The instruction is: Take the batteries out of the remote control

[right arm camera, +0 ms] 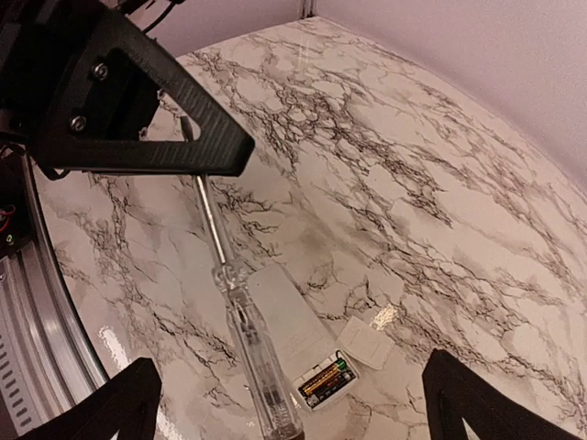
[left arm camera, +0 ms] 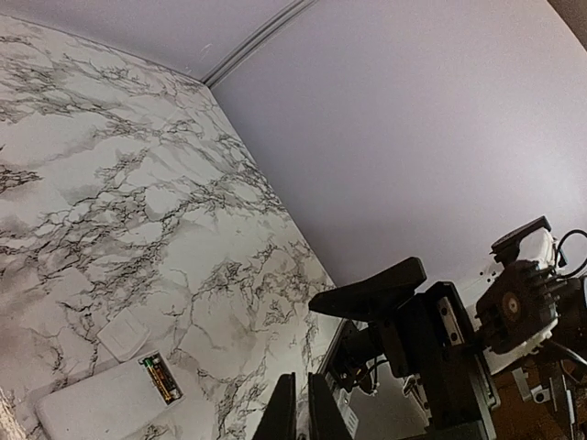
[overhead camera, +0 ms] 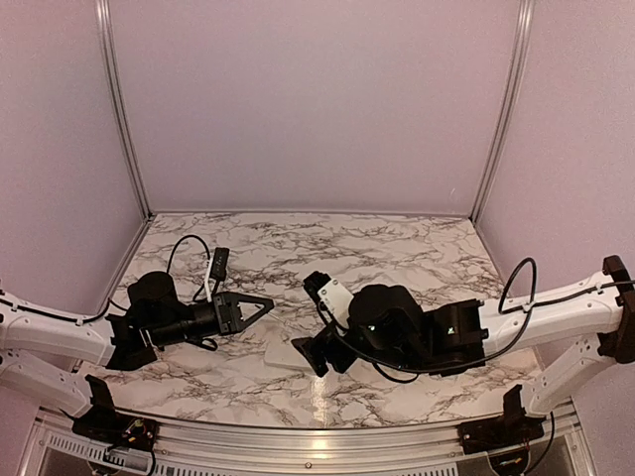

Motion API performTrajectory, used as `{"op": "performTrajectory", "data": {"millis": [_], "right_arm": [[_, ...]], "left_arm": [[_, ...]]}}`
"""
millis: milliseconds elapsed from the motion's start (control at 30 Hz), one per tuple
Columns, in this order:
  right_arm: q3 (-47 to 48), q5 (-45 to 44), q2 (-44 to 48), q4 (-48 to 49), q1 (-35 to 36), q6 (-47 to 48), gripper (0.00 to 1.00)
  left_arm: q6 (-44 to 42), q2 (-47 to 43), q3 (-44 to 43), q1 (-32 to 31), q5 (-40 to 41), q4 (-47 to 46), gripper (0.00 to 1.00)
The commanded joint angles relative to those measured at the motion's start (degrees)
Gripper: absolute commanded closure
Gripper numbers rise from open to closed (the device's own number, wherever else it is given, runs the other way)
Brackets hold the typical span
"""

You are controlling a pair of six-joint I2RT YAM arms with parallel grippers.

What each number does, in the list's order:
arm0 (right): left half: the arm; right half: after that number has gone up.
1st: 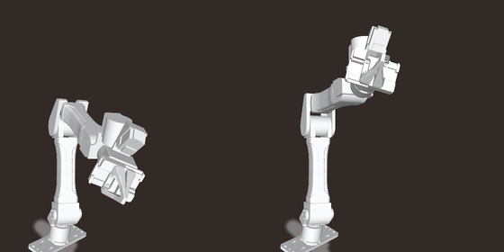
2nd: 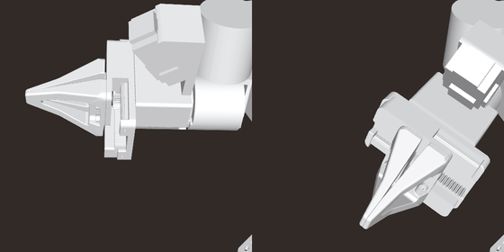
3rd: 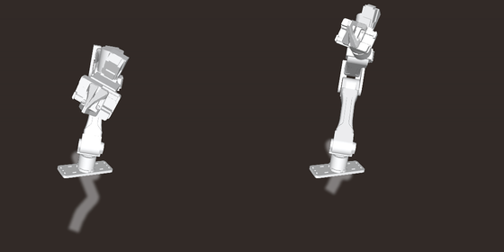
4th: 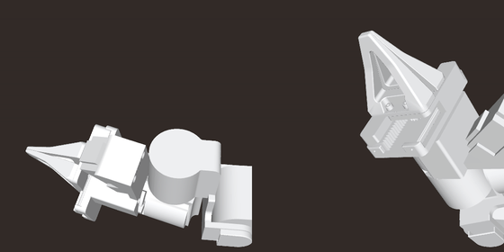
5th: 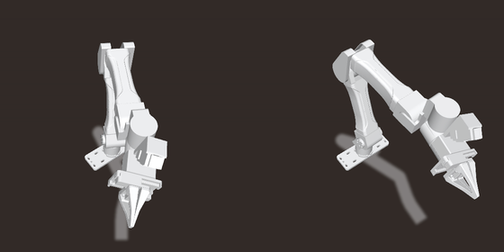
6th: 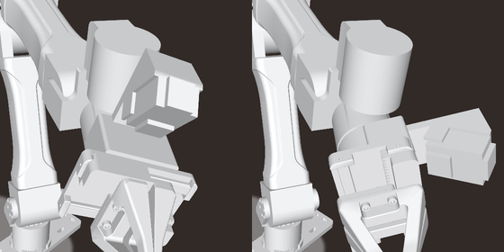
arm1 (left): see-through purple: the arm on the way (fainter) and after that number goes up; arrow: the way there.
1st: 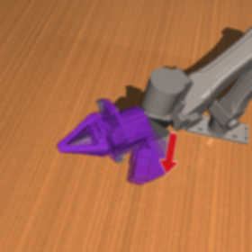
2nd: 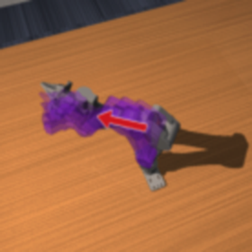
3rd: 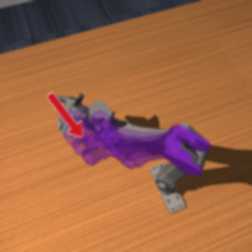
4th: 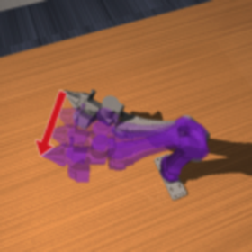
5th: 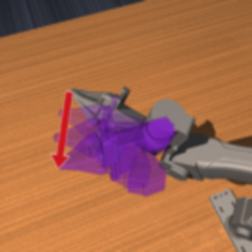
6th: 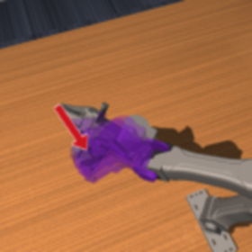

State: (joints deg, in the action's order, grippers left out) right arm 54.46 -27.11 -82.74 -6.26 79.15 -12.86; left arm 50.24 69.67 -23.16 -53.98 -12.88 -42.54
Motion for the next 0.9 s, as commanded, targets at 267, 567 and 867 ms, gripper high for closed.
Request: {"op": "performTrajectory", "data": {"millis": [267, 567, 867], "right_arm": [[-9.95, 32.95, 7.69, 22.82, -15.27, -20.16, 0.03], [-11.02, 40.84, 5.78, 30.13, -17.63, -27.36, 0.02], [-10.97, 48.67, -0.29, 40.90, -17.63, -34.32, 0.02]], "left_arm": [[-4.29, -9.28, 3.55, 0.32, 9.43, 4.95, 1.00], [-5.82, -14.83, 5.93, 0.45, 15.40, 6.49, 1.00], [-6.47, -18.80, 7.98, 0.41, 17.15, 6.64, 1.00]]}}
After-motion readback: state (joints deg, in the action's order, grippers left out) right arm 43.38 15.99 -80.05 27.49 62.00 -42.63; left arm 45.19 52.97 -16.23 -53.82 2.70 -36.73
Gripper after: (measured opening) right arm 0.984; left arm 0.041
